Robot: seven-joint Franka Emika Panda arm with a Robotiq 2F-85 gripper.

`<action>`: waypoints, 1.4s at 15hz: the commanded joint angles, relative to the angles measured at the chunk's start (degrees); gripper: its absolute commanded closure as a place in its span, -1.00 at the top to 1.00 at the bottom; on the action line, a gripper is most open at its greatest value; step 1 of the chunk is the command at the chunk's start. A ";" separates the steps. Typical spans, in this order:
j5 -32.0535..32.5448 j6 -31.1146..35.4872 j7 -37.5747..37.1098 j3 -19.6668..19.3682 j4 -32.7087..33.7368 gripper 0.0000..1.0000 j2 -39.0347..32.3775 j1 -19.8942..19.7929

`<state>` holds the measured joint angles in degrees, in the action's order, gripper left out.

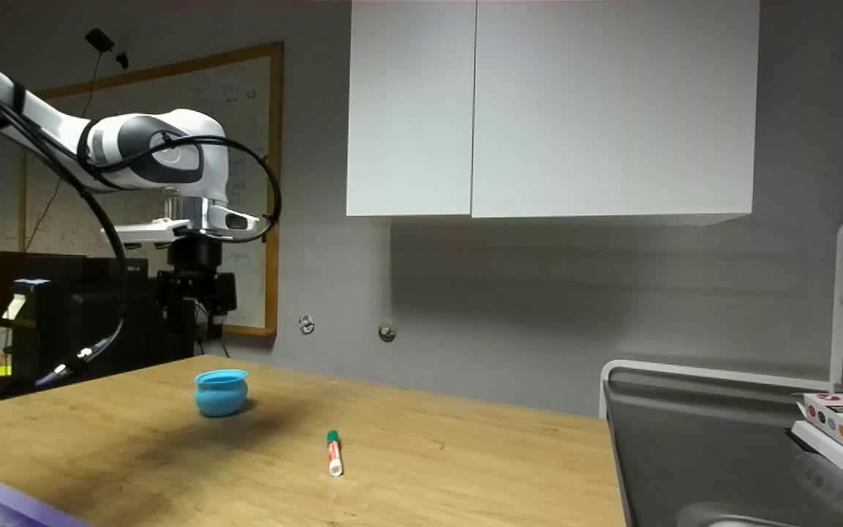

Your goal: Put the marker in the bowl

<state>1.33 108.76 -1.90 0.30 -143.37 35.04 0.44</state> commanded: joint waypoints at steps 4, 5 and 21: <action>-0.11 -0.14 0.09 0.18 0.12 1.00 -0.02 -0.19; -0.11 -0.14 0.09 0.18 0.12 1.00 -0.02 -0.19; 8.15 -3.08 15.89 -4.52 2.49 1.00 -6.91 -0.86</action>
<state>6.57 107.86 6.72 -1.76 -143.07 31.63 0.08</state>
